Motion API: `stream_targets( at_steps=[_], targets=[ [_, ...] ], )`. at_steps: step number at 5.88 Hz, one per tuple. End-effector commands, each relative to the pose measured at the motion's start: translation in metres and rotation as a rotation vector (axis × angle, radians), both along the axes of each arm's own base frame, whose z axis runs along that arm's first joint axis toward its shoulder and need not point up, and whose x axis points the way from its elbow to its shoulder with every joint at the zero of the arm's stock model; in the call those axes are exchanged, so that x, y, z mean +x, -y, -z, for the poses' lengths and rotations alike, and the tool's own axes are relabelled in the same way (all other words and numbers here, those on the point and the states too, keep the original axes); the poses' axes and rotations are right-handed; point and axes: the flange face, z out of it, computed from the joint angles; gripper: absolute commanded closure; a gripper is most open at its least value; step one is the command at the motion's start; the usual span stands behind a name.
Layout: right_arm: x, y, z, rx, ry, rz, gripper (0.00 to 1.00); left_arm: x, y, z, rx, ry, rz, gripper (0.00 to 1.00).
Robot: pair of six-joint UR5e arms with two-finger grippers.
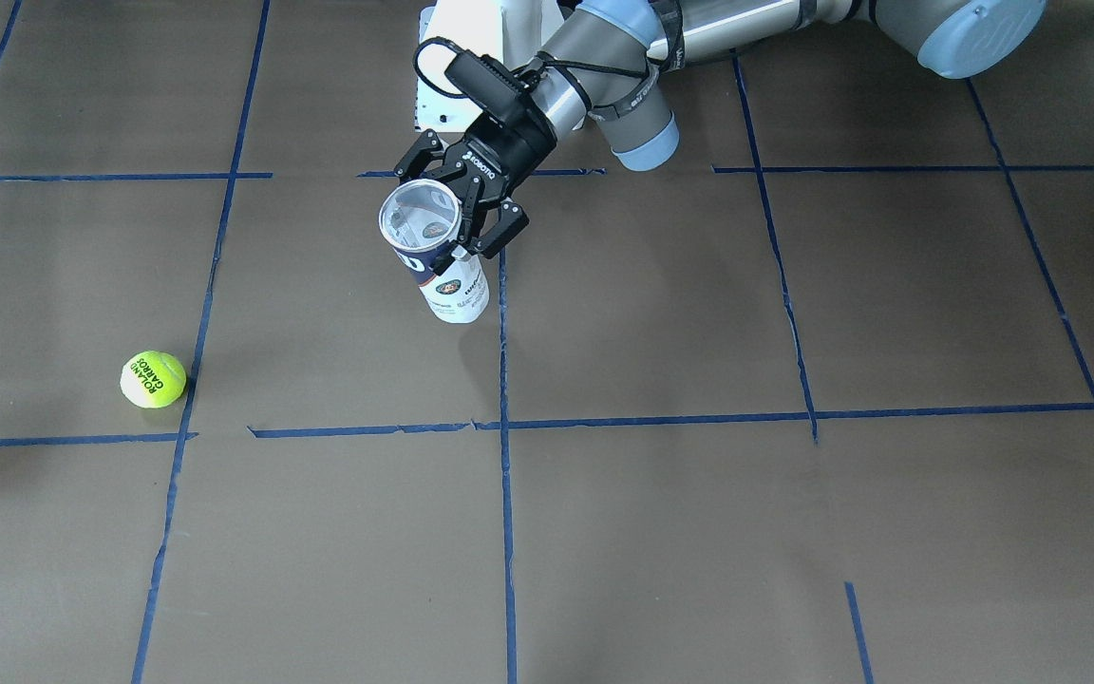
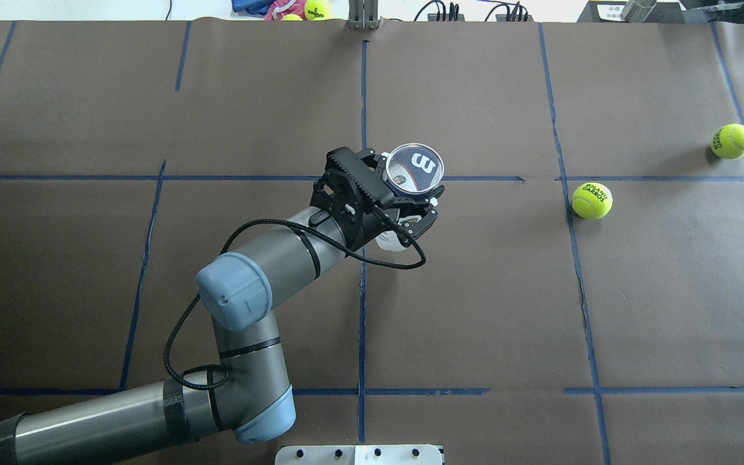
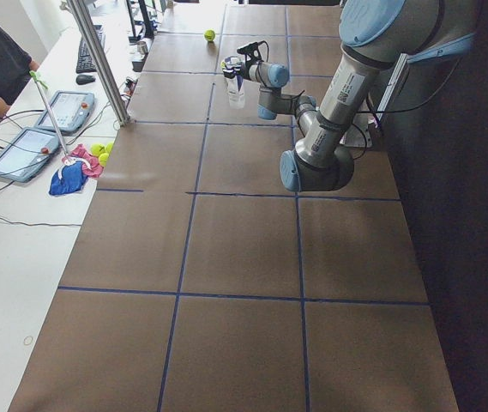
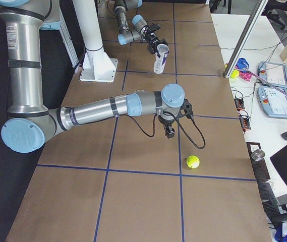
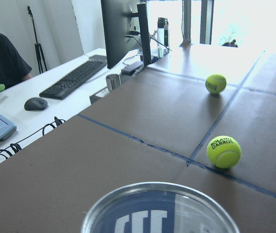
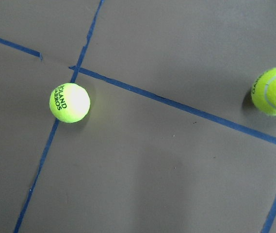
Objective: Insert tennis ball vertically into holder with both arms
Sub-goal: 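Raise the upright can with the left gripper, open end up, then hold the can with the left gripper while the right gripper grasps the nearer tennis ball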
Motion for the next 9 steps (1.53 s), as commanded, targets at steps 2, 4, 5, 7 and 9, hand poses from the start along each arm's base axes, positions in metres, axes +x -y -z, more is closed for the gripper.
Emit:
stream_targets(
  at_steps=[2,4,5,7,9],
  targets=[
    [-0.077,0.050,0.073,0.054,-0.136,-0.087,0.00,0.012,-0.001,-0.066,0.004,-0.109,0.062,0.23],
    [-0.142,0.043,0.077,0.026,-0.124,-0.173,0.00,0.012,0.000,-0.068,0.003,-0.097,0.068,0.22],
    [-0.179,0.039,0.074,-0.013,-0.133,-0.151,0.00,0.011,-0.001,-0.078,0.000,-0.085,0.069,0.22],
    [-0.210,0.030,0.068,-0.016,-0.150,-0.103,0.00,0.011,-0.001,-0.080,0.002,-0.075,0.071,0.20],
    [-0.234,0.025,0.050,-0.044,-0.171,-0.059,0.01,0.012,-0.002,-0.081,0.002,-0.074,0.069,0.19]
  ],
)
